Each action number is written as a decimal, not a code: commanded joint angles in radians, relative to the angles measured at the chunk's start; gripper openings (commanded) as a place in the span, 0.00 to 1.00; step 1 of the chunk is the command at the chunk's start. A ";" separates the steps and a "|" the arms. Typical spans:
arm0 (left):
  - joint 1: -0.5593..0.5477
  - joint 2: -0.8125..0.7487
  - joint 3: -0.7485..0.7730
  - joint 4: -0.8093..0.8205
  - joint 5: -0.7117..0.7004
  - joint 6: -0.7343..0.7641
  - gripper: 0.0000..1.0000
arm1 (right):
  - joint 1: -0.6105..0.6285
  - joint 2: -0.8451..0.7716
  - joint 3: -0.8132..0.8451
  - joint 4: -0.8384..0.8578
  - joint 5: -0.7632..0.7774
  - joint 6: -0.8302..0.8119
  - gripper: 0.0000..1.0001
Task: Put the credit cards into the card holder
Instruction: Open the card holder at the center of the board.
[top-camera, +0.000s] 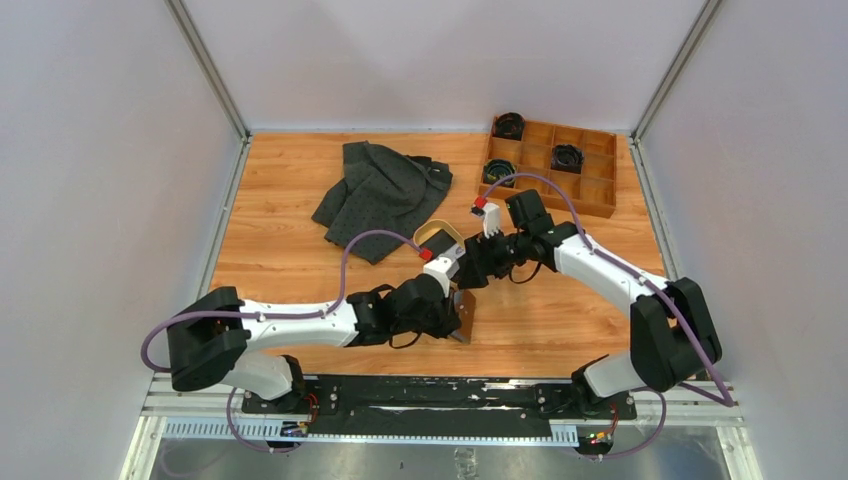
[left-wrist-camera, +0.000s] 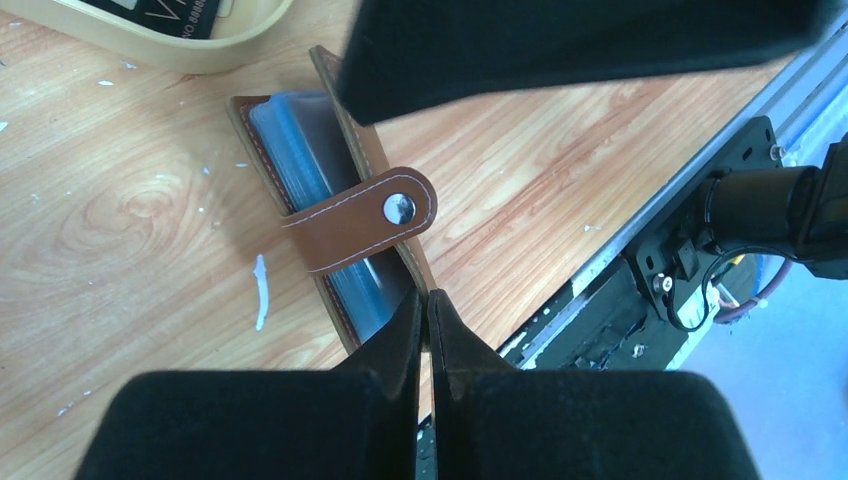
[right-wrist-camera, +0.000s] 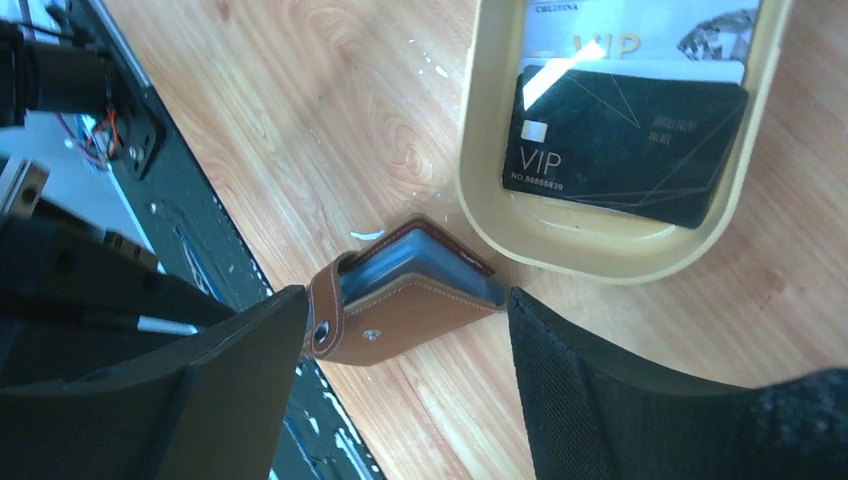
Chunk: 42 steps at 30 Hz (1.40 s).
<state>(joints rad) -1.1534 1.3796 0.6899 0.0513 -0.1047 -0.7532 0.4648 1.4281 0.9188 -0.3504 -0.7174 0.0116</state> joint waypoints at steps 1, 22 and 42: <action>-0.049 -0.023 0.022 0.030 -0.115 0.027 0.00 | -0.011 -0.021 -0.034 0.039 0.097 0.223 0.76; -0.100 0.040 0.074 0.022 -0.250 0.048 0.00 | 0.078 0.086 -0.027 -0.051 0.174 0.158 0.36; -0.109 -0.105 -0.017 0.027 -0.157 0.303 0.00 | -0.059 -0.147 0.091 -0.513 -0.379 -1.274 0.79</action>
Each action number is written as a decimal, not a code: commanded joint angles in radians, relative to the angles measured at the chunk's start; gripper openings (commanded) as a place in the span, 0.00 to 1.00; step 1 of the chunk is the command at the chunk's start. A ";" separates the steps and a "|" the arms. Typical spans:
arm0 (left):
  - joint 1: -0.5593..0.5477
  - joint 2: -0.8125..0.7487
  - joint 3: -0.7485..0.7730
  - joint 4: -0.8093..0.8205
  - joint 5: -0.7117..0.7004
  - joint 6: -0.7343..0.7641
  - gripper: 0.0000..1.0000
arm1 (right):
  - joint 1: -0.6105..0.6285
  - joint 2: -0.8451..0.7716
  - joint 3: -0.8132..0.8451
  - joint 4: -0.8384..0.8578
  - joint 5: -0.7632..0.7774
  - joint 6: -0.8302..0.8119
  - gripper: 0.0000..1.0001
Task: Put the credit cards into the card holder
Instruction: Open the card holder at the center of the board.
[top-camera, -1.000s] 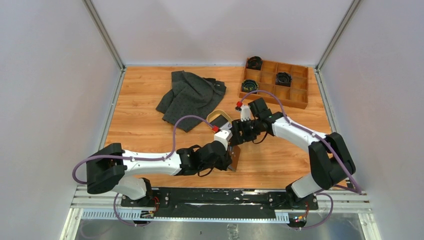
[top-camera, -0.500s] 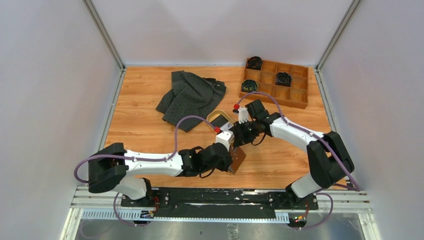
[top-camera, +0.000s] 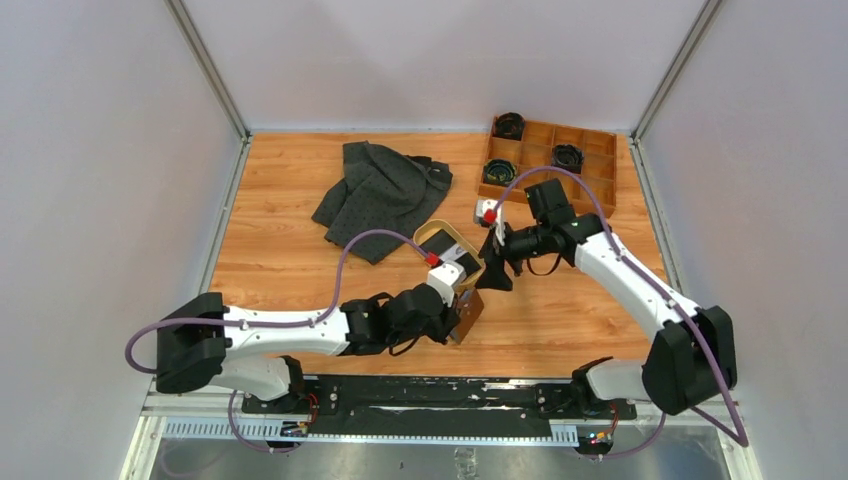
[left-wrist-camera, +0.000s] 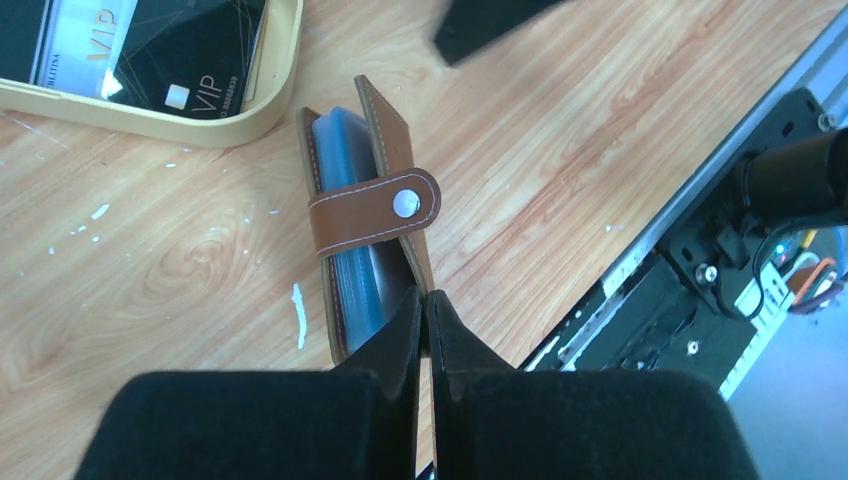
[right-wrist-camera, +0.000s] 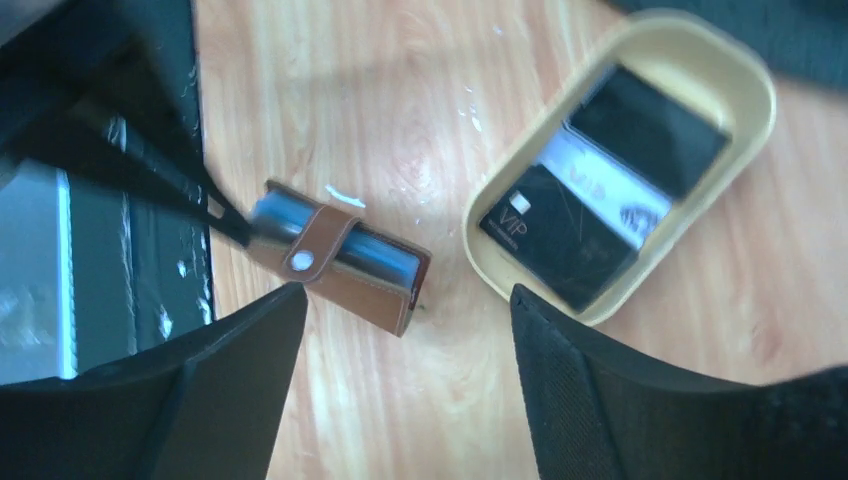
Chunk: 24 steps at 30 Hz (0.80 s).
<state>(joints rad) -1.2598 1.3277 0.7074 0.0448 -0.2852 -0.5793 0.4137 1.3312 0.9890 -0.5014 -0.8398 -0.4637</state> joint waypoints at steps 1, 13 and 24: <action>-0.003 -0.059 -0.041 0.033 0.033 0.156 0.00 | -0.006 -0.057 0.010 -0.471 -0.271 -1.054 0.88; -0.004 -0.108 -0.074 0.045 0.063 0.286 0.00 | 0.064 0.117 0.038 -0.542 -0.236 -1.494 0.81; -0.007 -0.145 -0.129 0.121 0.073 0.296 0.00 | 0.101 0.194 -0.024 -0.364 -0.160 -1.318 0.64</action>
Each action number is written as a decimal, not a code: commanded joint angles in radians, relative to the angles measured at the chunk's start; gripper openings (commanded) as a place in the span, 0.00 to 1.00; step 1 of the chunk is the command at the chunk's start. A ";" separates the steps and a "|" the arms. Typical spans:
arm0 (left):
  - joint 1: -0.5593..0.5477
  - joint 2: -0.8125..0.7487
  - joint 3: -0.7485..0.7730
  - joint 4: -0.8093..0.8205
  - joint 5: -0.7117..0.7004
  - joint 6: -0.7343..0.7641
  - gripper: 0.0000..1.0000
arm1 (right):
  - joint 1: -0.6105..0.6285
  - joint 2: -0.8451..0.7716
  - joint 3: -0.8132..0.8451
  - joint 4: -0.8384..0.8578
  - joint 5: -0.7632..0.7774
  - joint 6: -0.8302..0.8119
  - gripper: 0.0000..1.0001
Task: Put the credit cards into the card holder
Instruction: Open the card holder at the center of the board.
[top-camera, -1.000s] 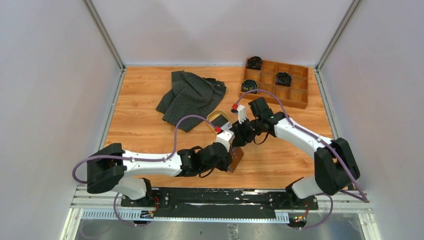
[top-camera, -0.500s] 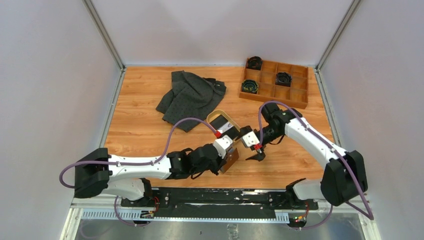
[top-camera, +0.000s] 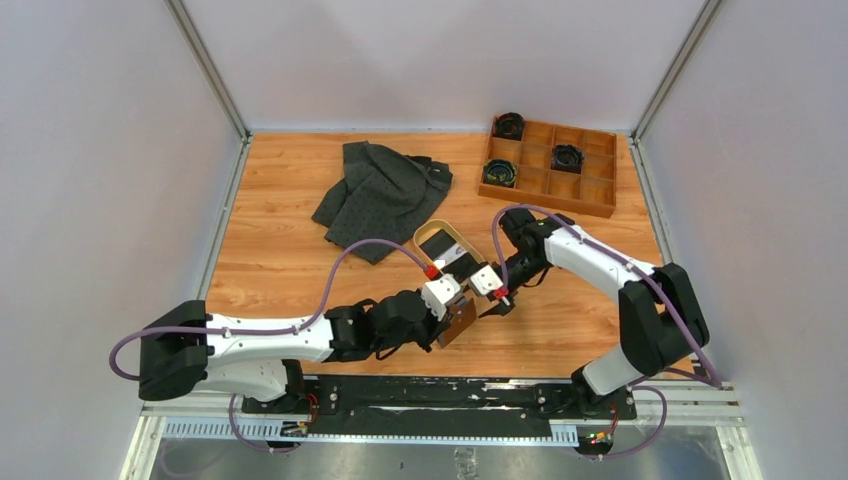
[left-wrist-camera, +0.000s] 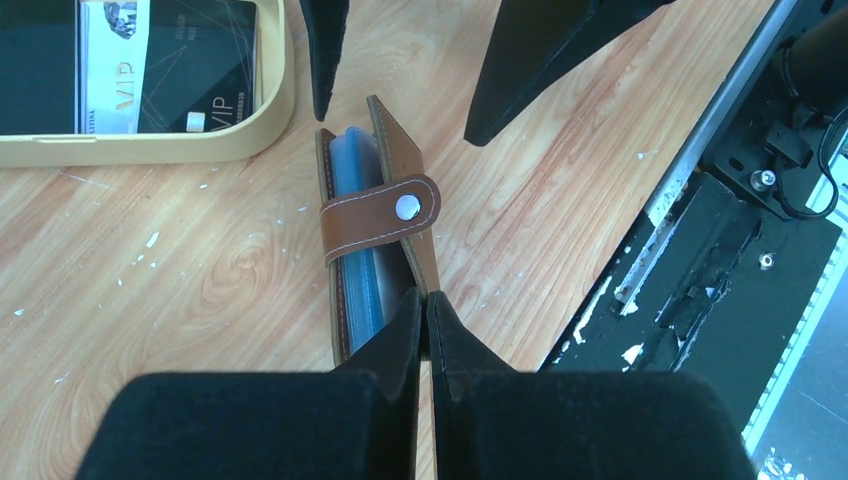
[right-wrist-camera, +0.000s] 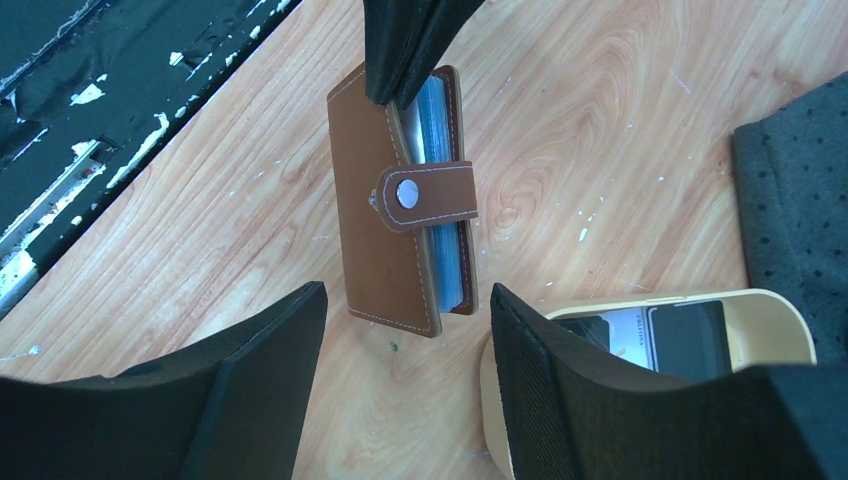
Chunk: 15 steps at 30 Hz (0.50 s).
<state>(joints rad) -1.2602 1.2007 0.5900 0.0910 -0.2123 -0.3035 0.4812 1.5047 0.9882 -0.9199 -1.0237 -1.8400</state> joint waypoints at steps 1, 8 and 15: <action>-0.007 -0.017 -0.011 0.078 0.002 0.020 0.00 | 0.041 0.025 -0.026 0.068 0.038 0.076 0.63; -0.011 -0.025 -0.018 0.090 -0.008 0.020 0.00 | 0.083 0.049 -0.038 0.106 0.103 0.130 0.44; -0.013 -0.045 -0.040 0.107 -0.019 0.021 0.00 | 0.093 0.054 -0.048 0.109 0.119 0.143 0.16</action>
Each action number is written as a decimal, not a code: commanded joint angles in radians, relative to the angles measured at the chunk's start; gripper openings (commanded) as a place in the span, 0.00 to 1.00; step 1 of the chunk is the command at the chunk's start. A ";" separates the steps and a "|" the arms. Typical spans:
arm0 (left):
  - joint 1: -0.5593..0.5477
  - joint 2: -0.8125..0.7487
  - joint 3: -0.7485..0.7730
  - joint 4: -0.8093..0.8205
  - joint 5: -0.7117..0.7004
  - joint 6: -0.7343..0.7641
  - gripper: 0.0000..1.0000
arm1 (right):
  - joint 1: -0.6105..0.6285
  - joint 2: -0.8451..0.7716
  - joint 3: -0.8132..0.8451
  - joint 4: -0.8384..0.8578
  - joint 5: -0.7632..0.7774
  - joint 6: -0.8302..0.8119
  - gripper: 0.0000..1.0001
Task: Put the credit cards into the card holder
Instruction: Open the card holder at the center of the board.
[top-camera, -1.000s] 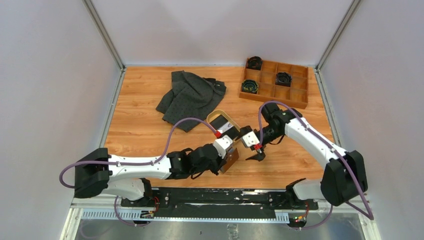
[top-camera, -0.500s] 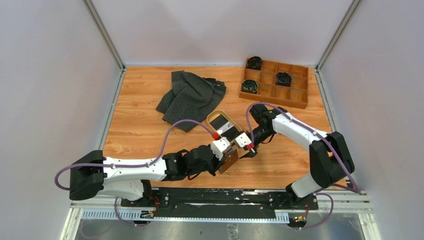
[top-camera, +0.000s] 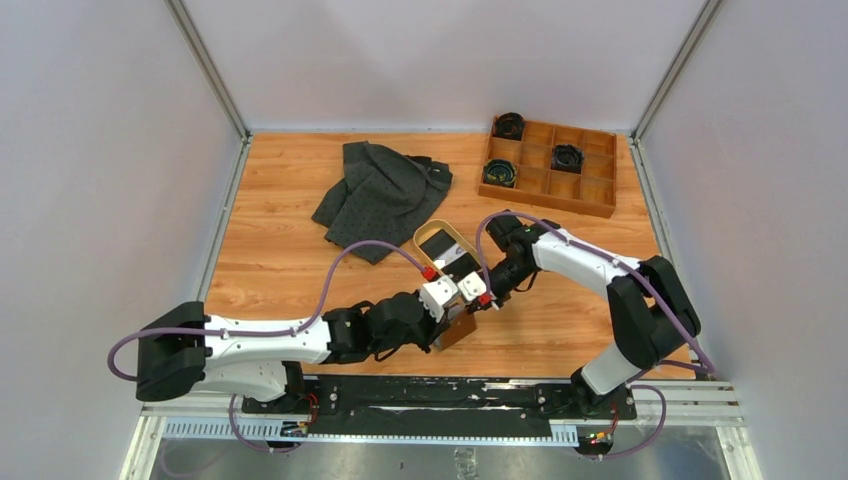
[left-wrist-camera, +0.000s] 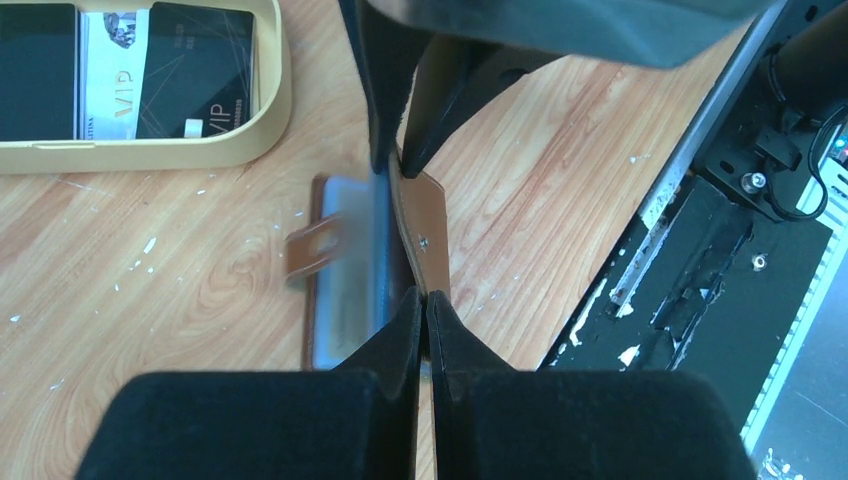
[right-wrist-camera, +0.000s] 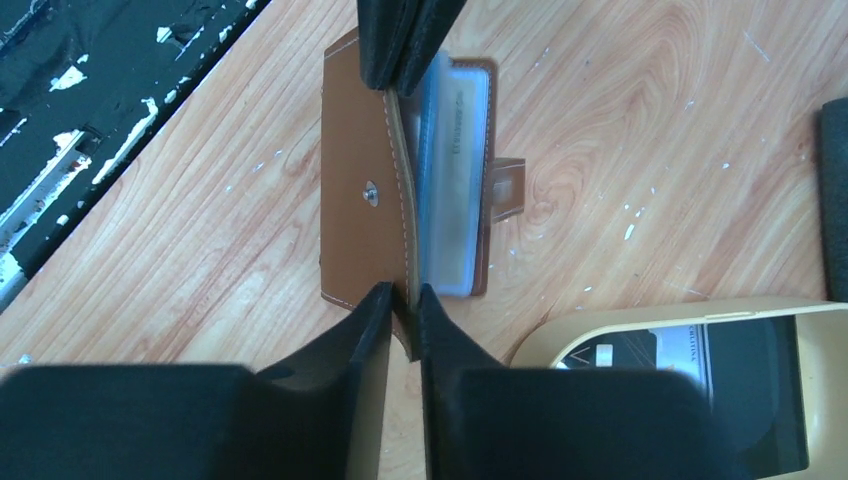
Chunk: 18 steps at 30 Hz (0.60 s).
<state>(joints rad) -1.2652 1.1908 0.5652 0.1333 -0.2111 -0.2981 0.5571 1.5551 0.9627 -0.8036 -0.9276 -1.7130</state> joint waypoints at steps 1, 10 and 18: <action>-0.008 -0.036 -0.019 0.067 -0.021 0.014 0.00 | 0.017 -0.001 -0.022 -0.008 0.021 0.017 0.08; -0.008 -0.199 -0.101 0.068 -0.056 -0.053 0.42 | 0.018 -0.195 -0.093 -0.008 0.042 -0.099 0.00; 0.011 -0.438 -0.275 0.064 -0.141 -0.119 1.00 | 0.034 -0.437 -0.347 0.128 0.164 -0.333 0.00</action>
<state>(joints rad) -1.2663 0.8024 0.3668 0.1871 -0.2813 -0.3725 0.5636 1.1706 0.7162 -0.7269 -0.8440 -1.8885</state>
